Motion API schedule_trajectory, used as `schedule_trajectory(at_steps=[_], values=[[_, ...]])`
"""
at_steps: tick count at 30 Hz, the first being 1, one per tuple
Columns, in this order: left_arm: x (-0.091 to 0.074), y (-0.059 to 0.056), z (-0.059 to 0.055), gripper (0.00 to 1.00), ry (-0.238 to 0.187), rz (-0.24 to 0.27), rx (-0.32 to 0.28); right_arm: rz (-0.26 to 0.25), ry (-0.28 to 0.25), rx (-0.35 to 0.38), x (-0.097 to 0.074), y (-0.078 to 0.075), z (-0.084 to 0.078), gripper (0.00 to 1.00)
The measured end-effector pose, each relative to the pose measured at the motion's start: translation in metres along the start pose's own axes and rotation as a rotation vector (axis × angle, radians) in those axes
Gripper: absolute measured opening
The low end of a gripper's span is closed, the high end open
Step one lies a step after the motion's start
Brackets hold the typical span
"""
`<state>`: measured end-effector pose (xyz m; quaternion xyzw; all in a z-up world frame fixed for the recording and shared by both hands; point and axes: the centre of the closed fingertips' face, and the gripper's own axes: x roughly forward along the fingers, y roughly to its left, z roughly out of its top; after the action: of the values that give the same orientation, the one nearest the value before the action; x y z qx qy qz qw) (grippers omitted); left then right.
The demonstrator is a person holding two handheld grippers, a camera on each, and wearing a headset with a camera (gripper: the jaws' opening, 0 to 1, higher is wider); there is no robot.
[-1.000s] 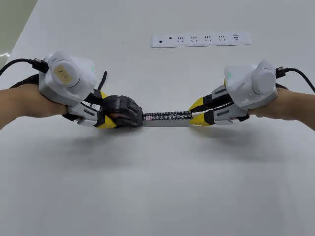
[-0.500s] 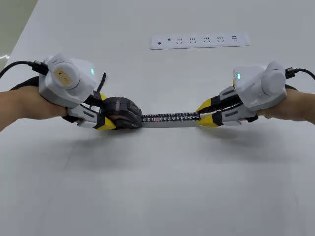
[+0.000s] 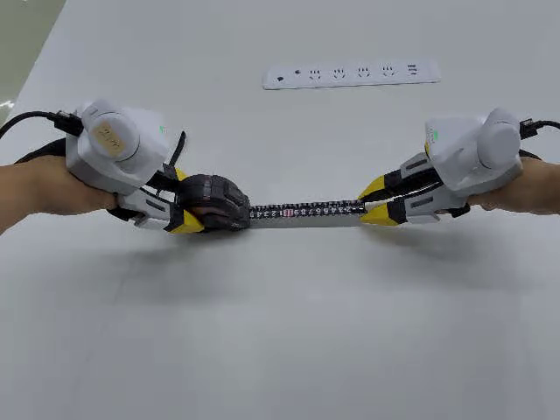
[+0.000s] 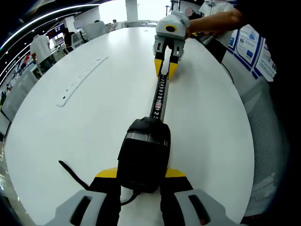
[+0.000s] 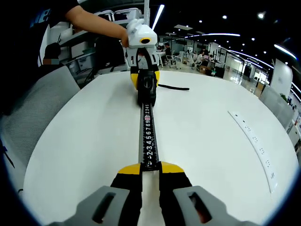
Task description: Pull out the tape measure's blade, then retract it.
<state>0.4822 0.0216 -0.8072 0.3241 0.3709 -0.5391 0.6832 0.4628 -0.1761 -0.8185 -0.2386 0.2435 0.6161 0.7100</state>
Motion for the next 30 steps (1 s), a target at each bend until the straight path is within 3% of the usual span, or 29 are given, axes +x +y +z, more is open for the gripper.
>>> schedule_trajectory(at_steps=[30], values=[[0.001, 0.001, 0.001, 0.29, 0.002, 0.001, -0.003, -0.013, 0.030, 0.022, -0.024, -0.005, -0.022, 0.11]])
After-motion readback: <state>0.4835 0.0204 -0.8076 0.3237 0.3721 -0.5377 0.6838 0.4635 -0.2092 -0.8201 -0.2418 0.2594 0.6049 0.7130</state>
